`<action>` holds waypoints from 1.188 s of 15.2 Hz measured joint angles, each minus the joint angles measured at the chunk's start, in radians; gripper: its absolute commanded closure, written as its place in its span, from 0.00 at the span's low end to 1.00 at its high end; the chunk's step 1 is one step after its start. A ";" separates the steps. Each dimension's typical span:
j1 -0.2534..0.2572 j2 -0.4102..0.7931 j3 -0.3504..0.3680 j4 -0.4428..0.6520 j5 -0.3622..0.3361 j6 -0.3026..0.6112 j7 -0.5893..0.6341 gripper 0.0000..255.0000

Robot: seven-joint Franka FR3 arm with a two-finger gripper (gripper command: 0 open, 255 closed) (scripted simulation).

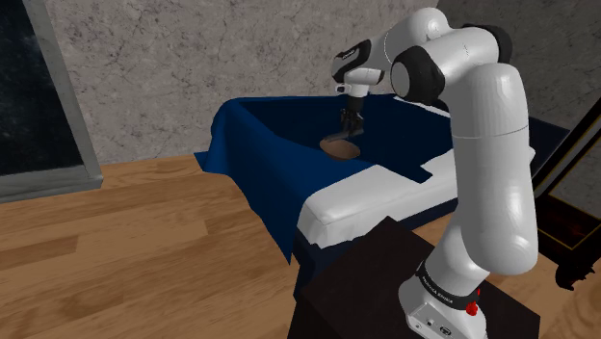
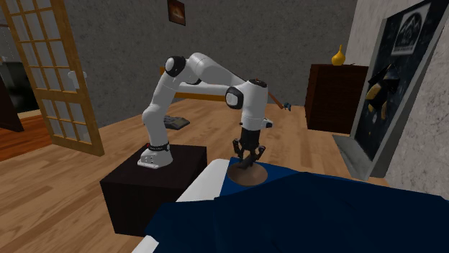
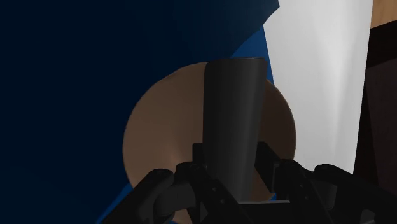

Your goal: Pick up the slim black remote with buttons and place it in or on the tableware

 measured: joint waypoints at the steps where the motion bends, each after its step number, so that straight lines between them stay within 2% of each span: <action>1: -0.001 0.006 0.004 -0.005 0.005 0.009 -0.001 1.00; 10: -0.019 0.061 0.040 -0.047 0.053 0.093 -0.024 1.00; 16: -0.021 0.065 0.042 -0.051 0.056 0.100 -0.026 1.00; 17: -0.021 0.065 0.042 -0.051 0.056 0.100 -0.026 0.00; 18: -0.021 0.065 0.042 -0.051 0.056 0.100 -0.026 0.00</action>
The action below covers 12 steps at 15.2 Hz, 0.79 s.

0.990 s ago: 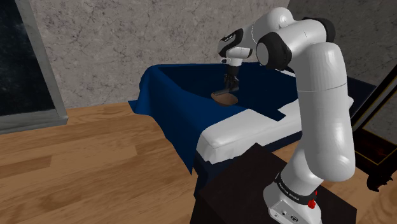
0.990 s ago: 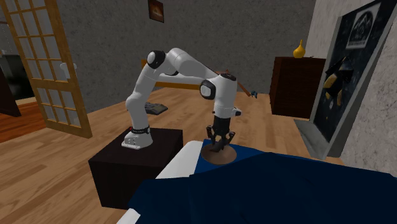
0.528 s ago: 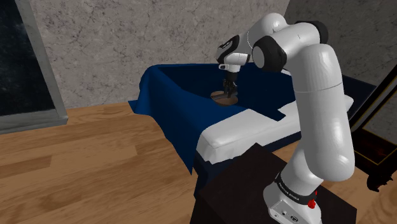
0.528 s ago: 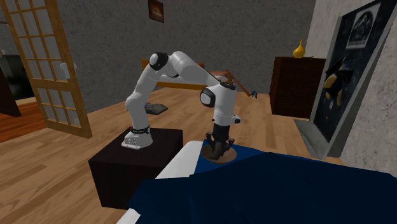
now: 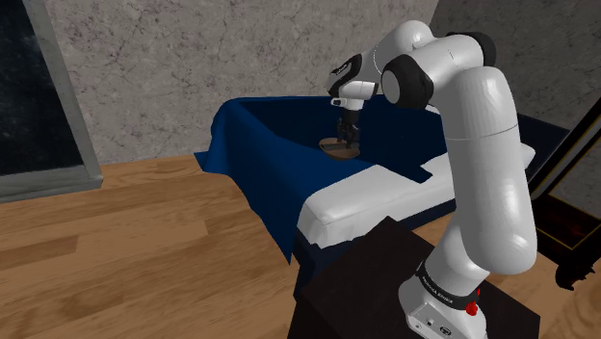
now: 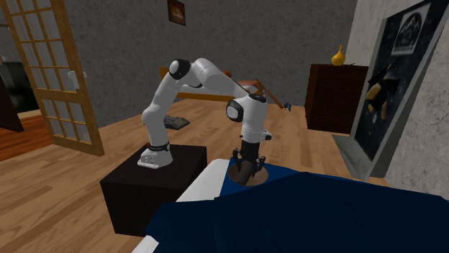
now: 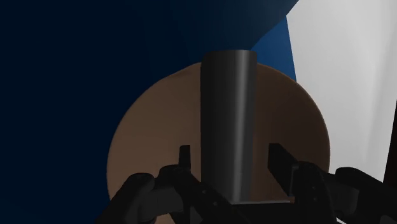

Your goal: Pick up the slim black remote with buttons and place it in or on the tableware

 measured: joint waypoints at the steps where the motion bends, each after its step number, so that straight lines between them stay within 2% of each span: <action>1: 0.000 0.000 0.000 0.000 0.000 0.000 0.000 0.00; 5: 0.000 0.000 0.000 0.000 0.000 0.000 0.000 0.00; 9: 0.009 -0.036 -0.025 0.051 -0.034 -0.076 0.021 0.00; 12: 0.009 -0.043 -0.029 0.068 -0.041 -0.097 0.027 0.00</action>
